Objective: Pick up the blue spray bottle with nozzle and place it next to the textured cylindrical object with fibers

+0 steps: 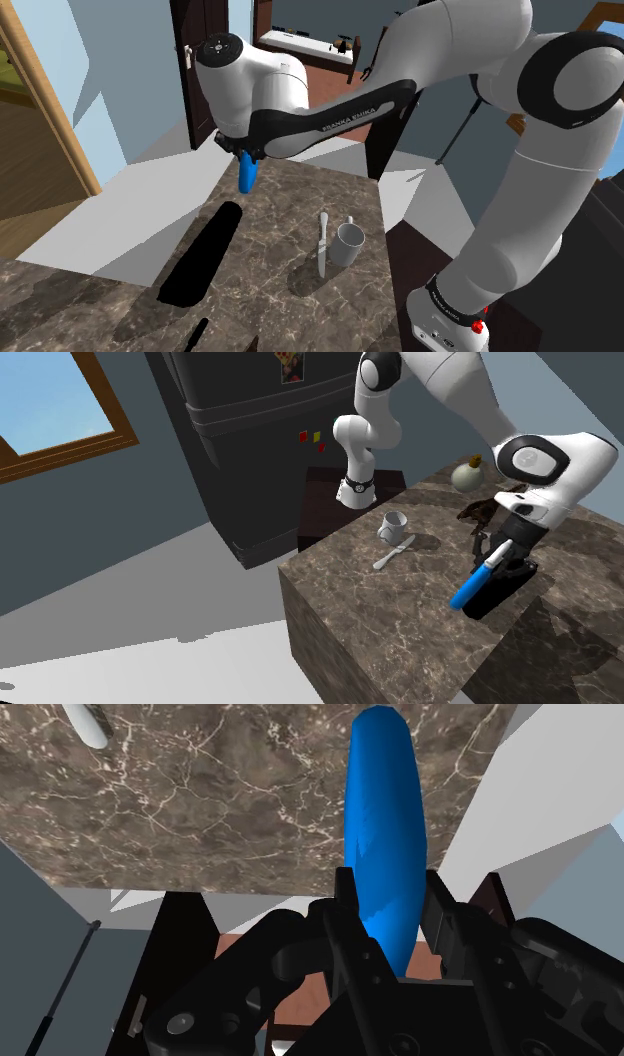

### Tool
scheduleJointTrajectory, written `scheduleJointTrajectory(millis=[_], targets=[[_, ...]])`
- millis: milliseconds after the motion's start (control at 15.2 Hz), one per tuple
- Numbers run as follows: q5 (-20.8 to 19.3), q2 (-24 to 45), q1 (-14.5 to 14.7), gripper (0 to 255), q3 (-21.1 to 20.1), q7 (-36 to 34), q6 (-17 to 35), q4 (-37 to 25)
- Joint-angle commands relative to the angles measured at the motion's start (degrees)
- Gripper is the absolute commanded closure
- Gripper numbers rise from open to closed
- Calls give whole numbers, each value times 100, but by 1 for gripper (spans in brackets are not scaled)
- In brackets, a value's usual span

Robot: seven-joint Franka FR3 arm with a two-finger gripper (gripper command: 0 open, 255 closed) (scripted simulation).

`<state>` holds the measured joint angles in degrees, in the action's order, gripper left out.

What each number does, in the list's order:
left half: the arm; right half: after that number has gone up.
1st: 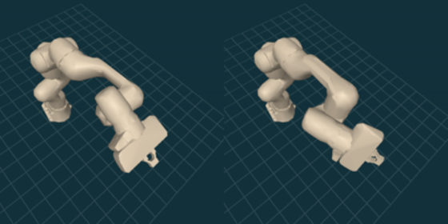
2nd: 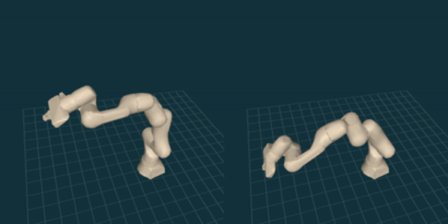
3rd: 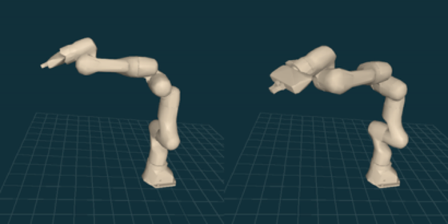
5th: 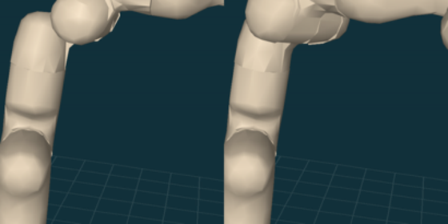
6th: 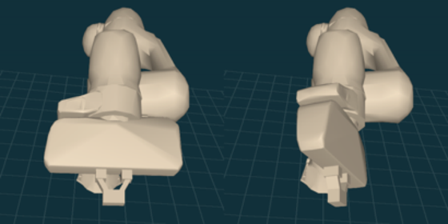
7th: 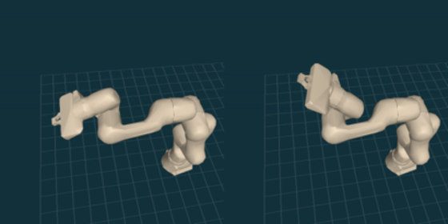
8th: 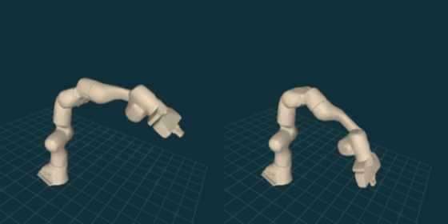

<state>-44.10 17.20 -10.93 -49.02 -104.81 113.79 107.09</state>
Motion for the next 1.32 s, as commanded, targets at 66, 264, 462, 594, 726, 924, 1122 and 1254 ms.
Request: scheduleJointTrajectory(millis=[66, 264, 462, 594, 726, 924, 1122, 1254], targets=[[-142, 119, 41, 255, 57, -140, 118, 83], [-291, 245, 89, 255, 120, -289, 233, 164], [-445, 378, 142, 255, 189, -439, 342, 233], [-551, 471, 180, 255, 238, -540, 411, 272], [-659, 566, 220, 255, 290, -641, 478, 307], [-823, 713, 283, 255, 372, -792, 574, 349], [-922, 802, 322, 255, 423, -882, 628, 370], [-922, 803, 322, 255, 423, -882, 628, 369]])
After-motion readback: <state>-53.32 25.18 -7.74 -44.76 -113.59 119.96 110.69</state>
